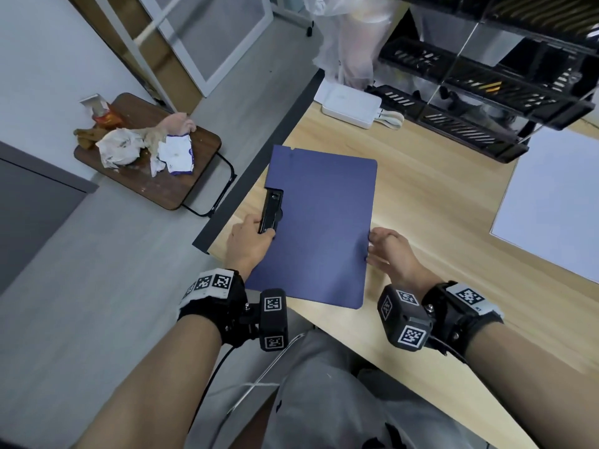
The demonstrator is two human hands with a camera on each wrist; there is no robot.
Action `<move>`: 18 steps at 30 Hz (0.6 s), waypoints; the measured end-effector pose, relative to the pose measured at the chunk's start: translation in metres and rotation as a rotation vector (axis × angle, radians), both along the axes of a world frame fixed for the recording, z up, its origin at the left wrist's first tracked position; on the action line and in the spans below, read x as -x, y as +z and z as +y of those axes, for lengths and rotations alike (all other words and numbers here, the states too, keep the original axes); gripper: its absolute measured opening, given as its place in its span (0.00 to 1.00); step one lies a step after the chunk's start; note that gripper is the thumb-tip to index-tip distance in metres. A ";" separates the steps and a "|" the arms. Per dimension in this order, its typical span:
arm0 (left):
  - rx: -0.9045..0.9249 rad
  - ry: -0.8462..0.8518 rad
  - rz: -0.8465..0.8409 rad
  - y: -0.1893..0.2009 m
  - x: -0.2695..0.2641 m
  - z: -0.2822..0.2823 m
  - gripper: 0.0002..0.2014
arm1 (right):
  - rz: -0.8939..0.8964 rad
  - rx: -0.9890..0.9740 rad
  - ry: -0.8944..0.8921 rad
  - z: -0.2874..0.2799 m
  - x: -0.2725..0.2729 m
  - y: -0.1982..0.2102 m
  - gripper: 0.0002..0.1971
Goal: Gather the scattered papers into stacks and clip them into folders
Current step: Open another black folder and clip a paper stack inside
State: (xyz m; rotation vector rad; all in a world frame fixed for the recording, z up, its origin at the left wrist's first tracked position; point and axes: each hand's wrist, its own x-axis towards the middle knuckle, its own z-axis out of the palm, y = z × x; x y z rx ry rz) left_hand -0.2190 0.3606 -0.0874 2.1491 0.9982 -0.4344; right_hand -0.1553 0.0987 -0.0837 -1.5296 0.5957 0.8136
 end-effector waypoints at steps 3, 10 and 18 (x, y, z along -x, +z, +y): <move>0.080 -0.004 0.010 -0.002 0.003 -0.015 0.14 | 0.004 0.015 -0.018 -0.017 0.006 0.000 0.06; 0.187 -0.161 0.084 0.000 0.019 -0.091 0.07 | 0.084 -0.026 -0.130 -0.090 0.044 0.001 0.13; 0.306 -0.336 0.093 0.021 0.017 -0.198 0.12 | 0.004 -0.215 -0.187 -0.197 0.067 0.038 0.16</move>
